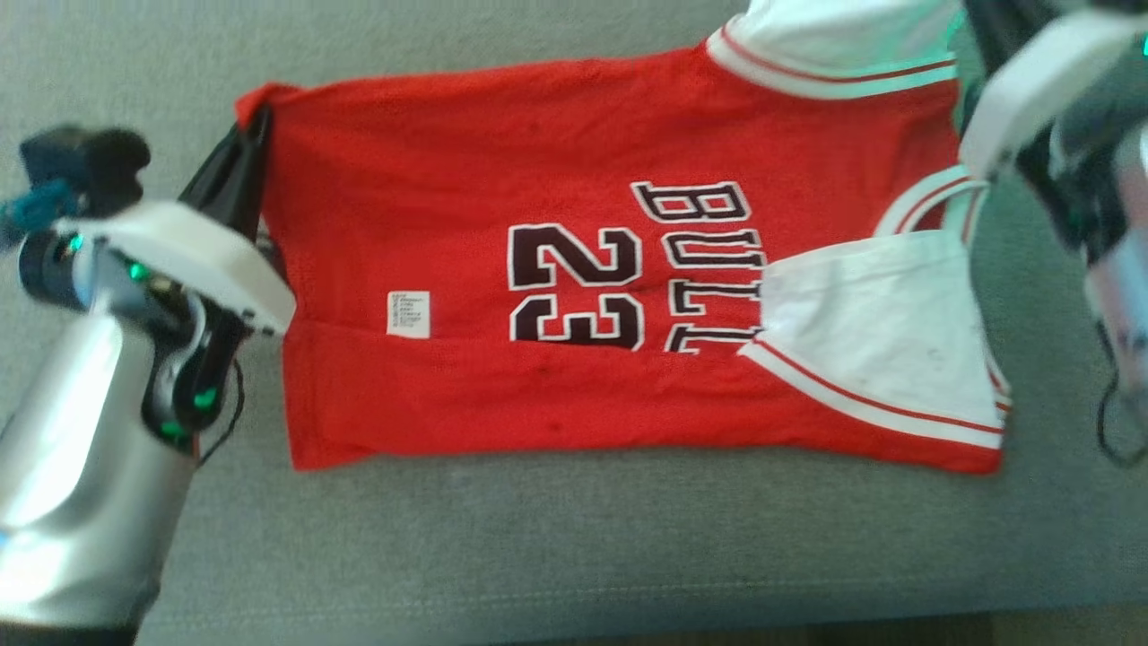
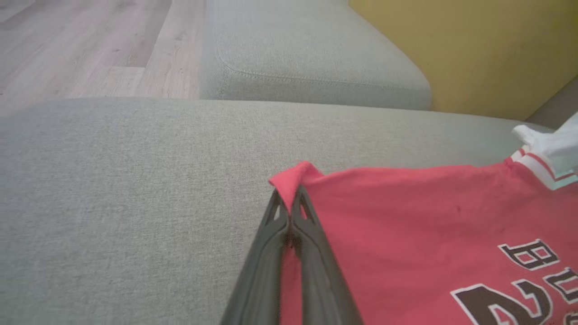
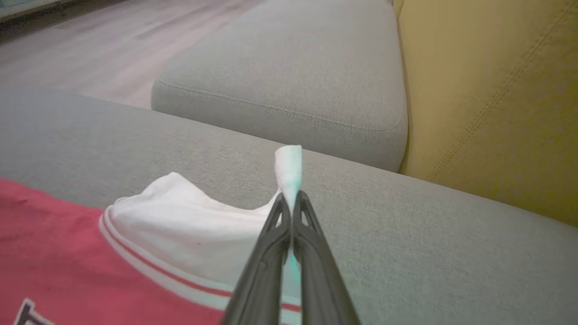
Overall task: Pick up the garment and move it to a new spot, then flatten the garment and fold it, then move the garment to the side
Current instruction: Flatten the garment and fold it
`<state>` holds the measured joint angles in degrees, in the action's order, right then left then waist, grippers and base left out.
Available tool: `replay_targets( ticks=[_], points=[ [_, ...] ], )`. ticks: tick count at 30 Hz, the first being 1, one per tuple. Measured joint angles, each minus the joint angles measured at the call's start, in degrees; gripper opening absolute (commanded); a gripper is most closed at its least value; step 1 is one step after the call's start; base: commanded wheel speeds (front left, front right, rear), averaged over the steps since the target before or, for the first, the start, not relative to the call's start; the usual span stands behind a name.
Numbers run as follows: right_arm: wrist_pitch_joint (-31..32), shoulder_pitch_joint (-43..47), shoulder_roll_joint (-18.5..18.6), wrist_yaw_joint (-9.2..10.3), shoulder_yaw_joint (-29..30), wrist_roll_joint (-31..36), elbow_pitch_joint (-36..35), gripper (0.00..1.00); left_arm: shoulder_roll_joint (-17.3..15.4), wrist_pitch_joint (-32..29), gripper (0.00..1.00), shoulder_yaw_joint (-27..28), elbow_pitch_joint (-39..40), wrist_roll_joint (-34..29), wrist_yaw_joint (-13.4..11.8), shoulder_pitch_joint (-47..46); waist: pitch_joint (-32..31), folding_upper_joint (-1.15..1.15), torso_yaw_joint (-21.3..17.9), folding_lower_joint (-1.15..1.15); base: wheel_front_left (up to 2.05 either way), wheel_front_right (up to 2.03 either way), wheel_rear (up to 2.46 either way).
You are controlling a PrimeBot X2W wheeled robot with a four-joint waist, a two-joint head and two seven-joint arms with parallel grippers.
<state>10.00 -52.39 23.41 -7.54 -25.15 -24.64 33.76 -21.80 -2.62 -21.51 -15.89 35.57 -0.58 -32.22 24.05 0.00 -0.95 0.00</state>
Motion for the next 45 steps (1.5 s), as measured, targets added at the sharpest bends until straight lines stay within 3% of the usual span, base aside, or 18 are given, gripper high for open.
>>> replay_targets(
  ticks=[7,8,14,23,30,32,33,34,35,36,45],
  points=[
    [1.7,19.3,2.2,0.00,6.9,-1.3,-19.9,0.00,-2.2,1.4,0.00,2.1,6.6,1.5,-2.6,9.4,-4.5,0.00,-2.7,0.00,0.00,0.00,0.00],
    [1.7,19.3,2.2,0.00,6.9,-1.3,-19.9,0.00,-2.2,1.4,0.00,2.1,6.6,1.5,-2.6,9.4,-4.5,0.00,-2.7,0.00,0.00,0.00,0.00],
    [4.7,33.3,-1.3,0.00,12.2,0.6,-29.2,0.00,-2.7,2.2,0.00,3.2,11.5,3.0,-5.0,17.3,-5.9,0.00,-4.5,0.00,0.00,0.00,0.00],
    [5.8,39.5,-5.6,0.00,16.3,3.6,-32.5,0.00,-2.4,3.9,0.00,3.6,13.6,3.9,-6.7,23.9,-6.2,0.00,-4.6,0.00,0.00,0.00,0.00],
    [5.0,43.8,-7.6,0.00,17.9,4.5,-31.1,0.00,0.5,6.4,0.00,2.8,11.8,4.7,-6.9,26.3,-7.7,0.00,-4.1,0.00,0.00,0.00,0.00],
    [4.4,44.8,-8.6,0.00,18.2,4.6,-30.6,0.45,1.4,7.6,0.00,2.8,11.4,5.7,-6.7,27.5,-8.3,0.00,-4.0,0.00,0.00,0.00,0.00],
    [4.0,45.4,-9.0,0.00,18.3,4.6,-30.2,0.75,1.8,8.3,0.16,2.8,11.0,6.0,-6.6,28.0,-8.5,0.00,-4.0,0.00,0.00,0.00,0.00],
    [3.8,46.0,-9.4,0.00,18.4,4.6,-30.0,0.99,2.2,9.0,0.36,2.8,10.8,6.2,-6.6,28.6,-8.8,0.00,-4.0,0.00,0.00,0.00,0.00],
    [3.5,46.6,-9.7,0.00,18.6,4.6,-29.8,1.00,2.4,9.6,0.71,2.9,10.6,6.4,-6.5,29.2,-9.0,0.00,-4.1,0.00,0.00,0.00,0.00],
    [3.3,47.3,-10.1,0.00,18.8,4.6,-29.8,1.00,2.5,10.3,1.00,3.0,10.6,6.6,-6.4,29.9,-9.3,0.00,-4.1,0.00,0.00,0.00,0.00],
    [2.6,52.1,-10.4,0.00,23.4,4.6,-30.3,1.00,4.9,15.7,1.00,5.7,15.3,7.1,-7.7,37.0,-10.9,0.00,-4.5,0.00,0.00,0.00,0.00]
  ],
)
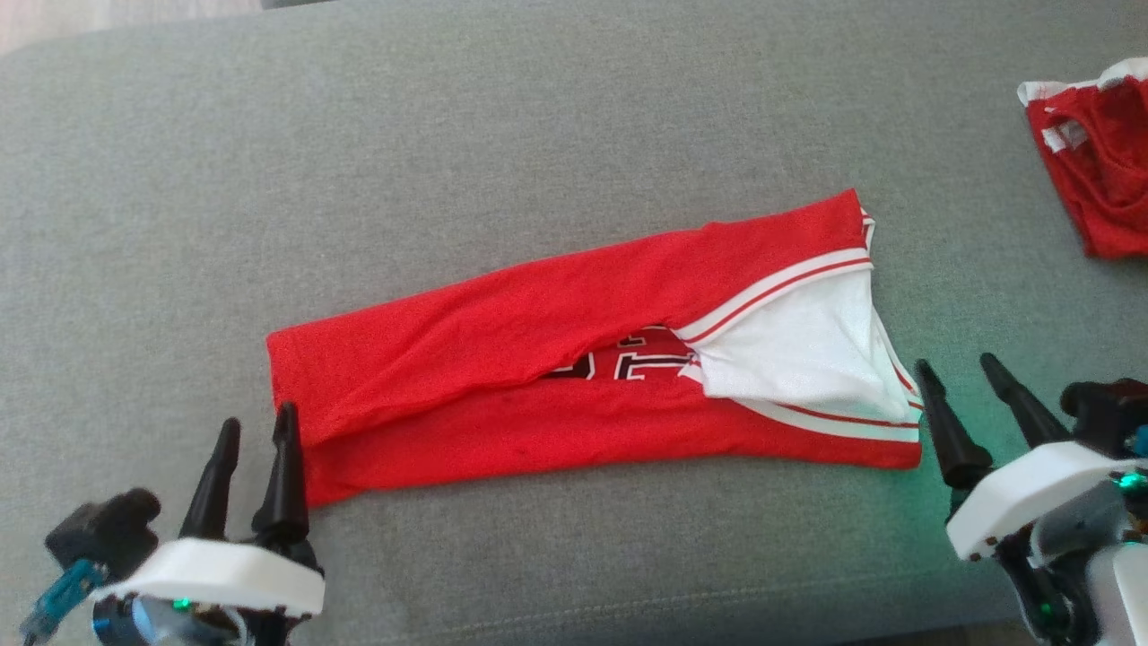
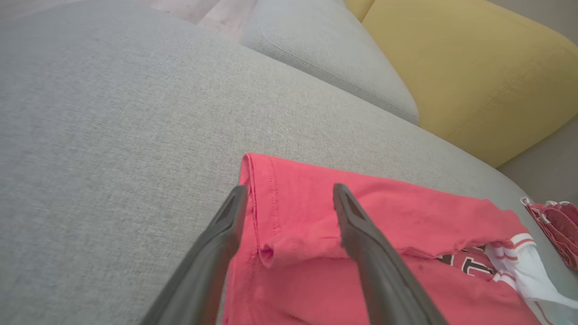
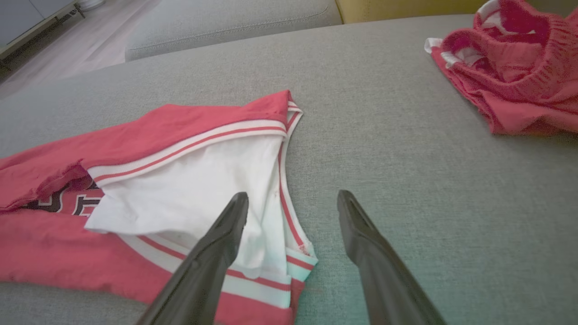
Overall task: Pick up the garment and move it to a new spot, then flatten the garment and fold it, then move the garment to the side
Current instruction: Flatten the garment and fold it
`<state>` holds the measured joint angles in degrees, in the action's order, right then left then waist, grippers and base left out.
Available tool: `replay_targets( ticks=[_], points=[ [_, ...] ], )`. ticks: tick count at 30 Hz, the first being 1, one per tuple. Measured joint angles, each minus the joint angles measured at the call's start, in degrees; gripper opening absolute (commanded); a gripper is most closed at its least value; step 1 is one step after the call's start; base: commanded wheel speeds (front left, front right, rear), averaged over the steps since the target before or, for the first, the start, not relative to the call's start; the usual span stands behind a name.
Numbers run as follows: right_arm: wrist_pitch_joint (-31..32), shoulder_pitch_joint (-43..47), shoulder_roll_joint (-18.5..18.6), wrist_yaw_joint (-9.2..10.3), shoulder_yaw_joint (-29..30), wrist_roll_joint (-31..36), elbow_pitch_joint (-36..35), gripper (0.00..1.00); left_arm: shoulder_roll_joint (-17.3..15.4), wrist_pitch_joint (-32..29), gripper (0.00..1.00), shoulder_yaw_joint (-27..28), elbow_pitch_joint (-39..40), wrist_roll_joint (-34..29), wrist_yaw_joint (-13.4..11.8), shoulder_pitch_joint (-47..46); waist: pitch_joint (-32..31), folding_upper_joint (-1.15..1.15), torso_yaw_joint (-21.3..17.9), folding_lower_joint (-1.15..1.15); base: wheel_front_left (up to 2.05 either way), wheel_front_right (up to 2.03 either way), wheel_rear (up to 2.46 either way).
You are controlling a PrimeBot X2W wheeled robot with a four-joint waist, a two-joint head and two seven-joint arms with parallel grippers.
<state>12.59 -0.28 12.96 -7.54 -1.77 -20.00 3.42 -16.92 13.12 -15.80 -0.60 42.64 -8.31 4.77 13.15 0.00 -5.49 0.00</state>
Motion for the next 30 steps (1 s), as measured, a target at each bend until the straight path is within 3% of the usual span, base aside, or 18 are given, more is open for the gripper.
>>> replay_targets(
  ticks=[7,12,20,30],
  points=[
    [1.1,-1.5,0.1,0.00,0.5,1.0,-0.4,1.00,0.7,0.8,1.00,2.3,1.8,-2.5,-1.4,2.1,-1.1,0.00,1.0,0.00,0.00,0.00,0.00],
    [4.8,-8.0,0.5,0.00,-1.3,2.3,4.6,1.00,1.6,1.2,1.00,4.0,2.4,-4.3,-2.3,2.0,-1.3,0.00,2.0,0.00,0.00,0.00,0.00],
    [12.2,-15.5,3.0,0.00,-4.4,4.3,16.5,1.00,3.3,1.2,1.00,5.8,2.4,-6.7,-2.3,1.7,-0.4,0.00,5.1,0.00,0.00,0.00,0.00],
    [18.2,-16.8,4.4,0.00,-5.0,0.4,19.4,1.00,5.6,1.2,1.00,7.4,1.9,-8.2,-0.7,1.7,-0.1,0.00,7.7,0.00,0.00,0.00,0.00]
  ],
)
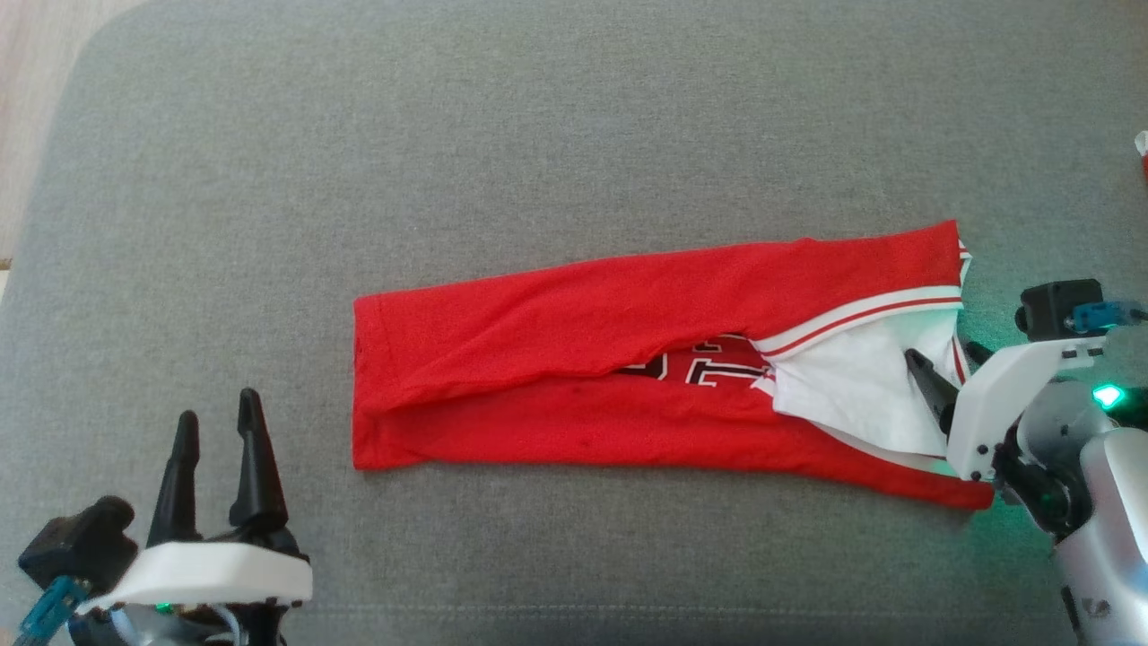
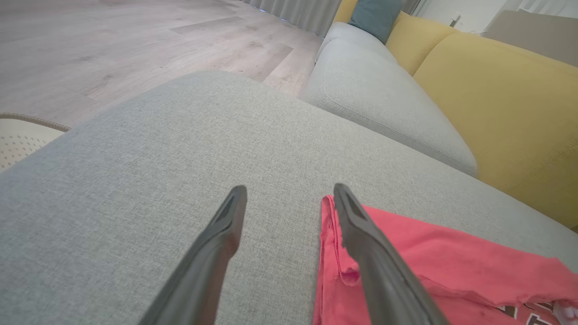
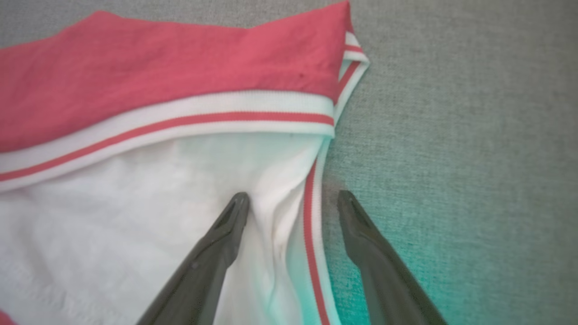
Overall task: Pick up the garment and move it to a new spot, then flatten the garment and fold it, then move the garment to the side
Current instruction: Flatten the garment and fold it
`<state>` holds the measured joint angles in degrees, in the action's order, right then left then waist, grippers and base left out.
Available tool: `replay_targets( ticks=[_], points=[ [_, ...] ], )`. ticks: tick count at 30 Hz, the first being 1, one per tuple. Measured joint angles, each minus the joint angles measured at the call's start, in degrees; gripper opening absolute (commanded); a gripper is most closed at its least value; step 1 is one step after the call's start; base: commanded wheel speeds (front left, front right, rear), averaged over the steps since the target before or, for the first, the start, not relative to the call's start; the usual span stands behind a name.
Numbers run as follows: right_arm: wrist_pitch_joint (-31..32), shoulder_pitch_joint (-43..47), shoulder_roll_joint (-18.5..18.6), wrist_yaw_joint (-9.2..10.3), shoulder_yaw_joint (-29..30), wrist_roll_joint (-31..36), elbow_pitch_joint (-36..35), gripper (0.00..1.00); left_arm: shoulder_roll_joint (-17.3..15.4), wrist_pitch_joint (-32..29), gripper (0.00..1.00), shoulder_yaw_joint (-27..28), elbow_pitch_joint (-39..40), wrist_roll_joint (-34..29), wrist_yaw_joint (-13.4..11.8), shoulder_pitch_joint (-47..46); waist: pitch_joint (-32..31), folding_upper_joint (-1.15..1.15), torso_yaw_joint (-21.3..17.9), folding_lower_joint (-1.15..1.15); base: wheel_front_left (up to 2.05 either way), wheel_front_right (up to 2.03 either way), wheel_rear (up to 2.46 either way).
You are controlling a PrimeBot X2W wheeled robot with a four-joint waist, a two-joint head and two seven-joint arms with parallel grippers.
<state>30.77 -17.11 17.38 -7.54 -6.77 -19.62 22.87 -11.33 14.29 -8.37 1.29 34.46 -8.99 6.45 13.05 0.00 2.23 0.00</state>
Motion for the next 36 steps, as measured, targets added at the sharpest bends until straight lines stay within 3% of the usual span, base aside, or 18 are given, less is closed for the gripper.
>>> replay_targets(
  ticks=[2,3,4,5,9,21,28,36],
  points=[
    [0.9,0.0,0.1,0.00,-0.1,-1.4,-0.1,1.00,0.6,0.0,1.00,0.2,-0.2,-0.2,0.3,0.0,-0.1,0.00,0.2,0.00,0.00,0.00,0.00],
    [1.4,0.0,0.1,0.00,-0.2,-1.9,-0.3,0.86,0.8,0.0,1.00,0.3,-0.3,-0.2,0.5,0.0,-0.1,0.00,0.2,0.00,0.00,0.00,0.00],
    [1.7,0.0,0.2,0.00,-0.5,-2.4,-0.5,0.56,0.9,0.0,1.00,0.5,-0.4,-0.2,0.6,0.0,-0.1,0.00,0.2,0.00,0.00,0.00,0.00],
    [2.1,0.0,0.2,0.00,-0.7,-3.0,-0.6,0.39,0.9,0.0,1.00,0.9,-0.5,-0.6,0.8,0.0,0.0,0.00,0.2,0.00,0.00,0.00,0.00],
    [2.4,0.0,0.0,0.00,-2.3,-3.3,-1.2,0.00,0.9,0.0,1.00,1.9,-0.6,-1.3,1.0,0.0,0.0,0.00,-0.3,0.00,0.00,0.00,0.00],
    [-3.4,-1.8,-0.5,0.00,-0.5,-3.0,0.3,0.00,0.2,0.0,1.00,3.2,0.2,-3.1,0.9,0.0,0.1,0.00,-4.3,0.00,0.00,0.00,0.00],
    [-3.2,-2.4,4.0,0.00,6.2,-1.8,-3.0,0.00,-0.7,-0.1,1.00,3.2,1.3,-3.4,0.4,-0.4,0.6,0.00,-8.2,0.00,0.00,0.00,0.00],
    [-2.3,-2.2,3.0,0.00,5.9,-1.8,-9.3,0.00,-0.9,-0.6,1.00,2.6,1.9,-3.6,0.3,-1.1,1.1,0.00,-10.1,0.00,0.00,0.00,0.00]
  ],
)
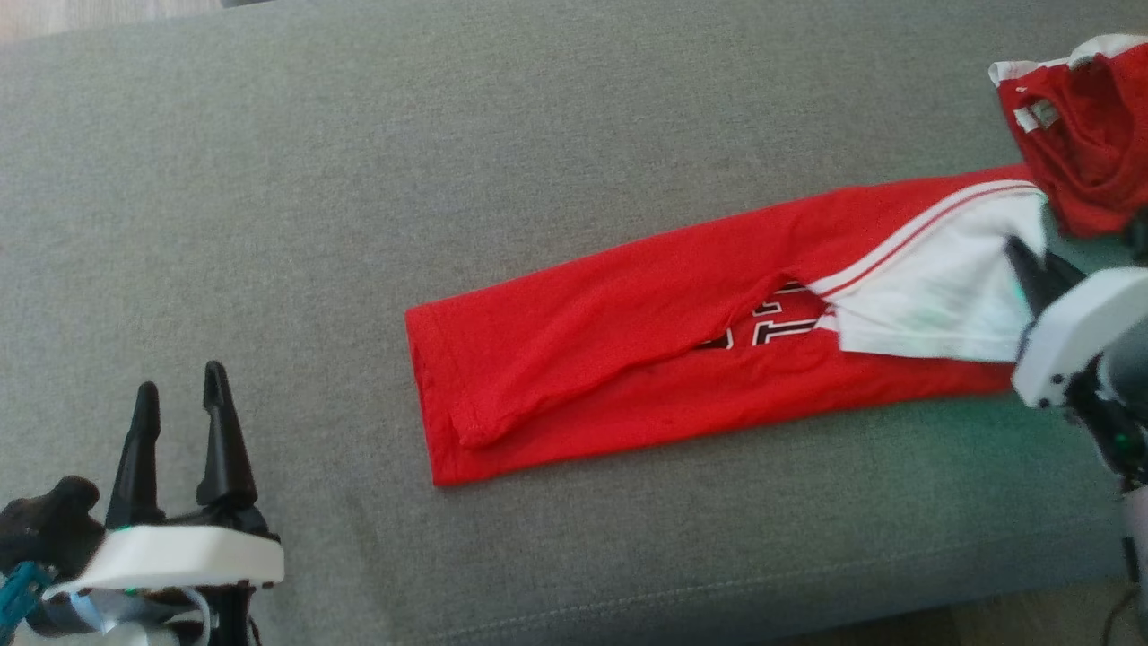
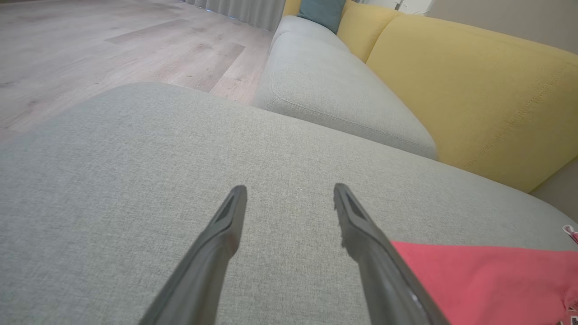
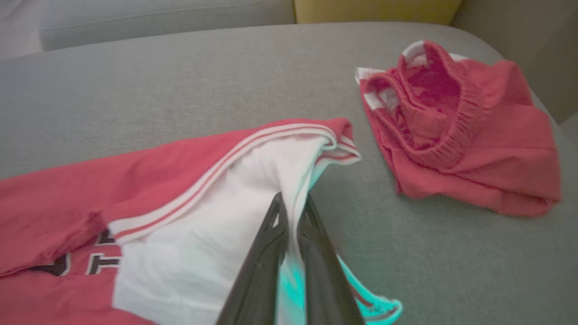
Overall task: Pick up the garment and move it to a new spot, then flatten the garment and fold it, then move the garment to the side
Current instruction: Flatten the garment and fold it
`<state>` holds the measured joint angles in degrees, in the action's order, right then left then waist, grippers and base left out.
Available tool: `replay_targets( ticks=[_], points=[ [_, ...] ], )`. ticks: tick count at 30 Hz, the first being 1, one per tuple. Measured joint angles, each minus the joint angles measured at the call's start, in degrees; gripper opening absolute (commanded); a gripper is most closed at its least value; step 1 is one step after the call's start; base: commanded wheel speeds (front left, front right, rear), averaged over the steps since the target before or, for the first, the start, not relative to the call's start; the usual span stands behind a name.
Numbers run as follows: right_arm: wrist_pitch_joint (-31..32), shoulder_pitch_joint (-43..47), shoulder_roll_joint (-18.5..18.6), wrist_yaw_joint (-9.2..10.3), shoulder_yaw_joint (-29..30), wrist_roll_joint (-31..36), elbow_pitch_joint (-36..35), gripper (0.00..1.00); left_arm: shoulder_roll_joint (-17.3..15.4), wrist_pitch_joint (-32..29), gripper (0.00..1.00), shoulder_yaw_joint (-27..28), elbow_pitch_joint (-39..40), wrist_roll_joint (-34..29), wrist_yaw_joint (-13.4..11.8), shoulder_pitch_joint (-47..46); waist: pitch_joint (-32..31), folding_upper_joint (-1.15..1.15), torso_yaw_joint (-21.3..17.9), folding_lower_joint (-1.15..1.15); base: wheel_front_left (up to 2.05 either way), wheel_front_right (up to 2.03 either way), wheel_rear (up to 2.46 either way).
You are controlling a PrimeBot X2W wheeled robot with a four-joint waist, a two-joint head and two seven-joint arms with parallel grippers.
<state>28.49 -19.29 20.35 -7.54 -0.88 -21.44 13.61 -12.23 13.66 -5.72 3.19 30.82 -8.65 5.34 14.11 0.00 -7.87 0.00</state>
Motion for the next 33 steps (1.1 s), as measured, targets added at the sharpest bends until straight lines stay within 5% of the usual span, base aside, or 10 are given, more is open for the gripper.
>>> replay_targets(
  ticks=[11,16,26,33],
  points=[
    [3.3,2.5,-0.1,0.00,-11.5,-5.6,-14.2,0.00,-0.1,0.0,1.00,-0.8,0.0,0.0,0.0,-0.1,-1.7,0.00,2.0,0.00,0.00,0.00,0.00],
    [3.3,3.6,-4.2,0.00,-16.7,-9.2,-16.7,0.00,0.0,0.0,1.00,-1.1,-0.1,0.0,0.0,-0.1,-2.3,0.00,4.1,0.00,0.00,0.00,0.00],
    [0.0,3.5,-12.8,0.00,-24.8,-12.2,-10.1,0.00,0.4,0.0,1.00,-1.9,-1.0,0.0,0.1,-0.1,-2.4,0.00,9.2,0.00,0.00,0.00,0.00],
    [-3.6,0.6,-15.3,0.00,-29.3,-13.6,-1.5,0.00,1.2,0.1,1.00,-2.9,-1.7,0.0,0.7,-1.2,-2.2,0.00,12.9,0.00,0.00,0.00,0.00]
  ],
)
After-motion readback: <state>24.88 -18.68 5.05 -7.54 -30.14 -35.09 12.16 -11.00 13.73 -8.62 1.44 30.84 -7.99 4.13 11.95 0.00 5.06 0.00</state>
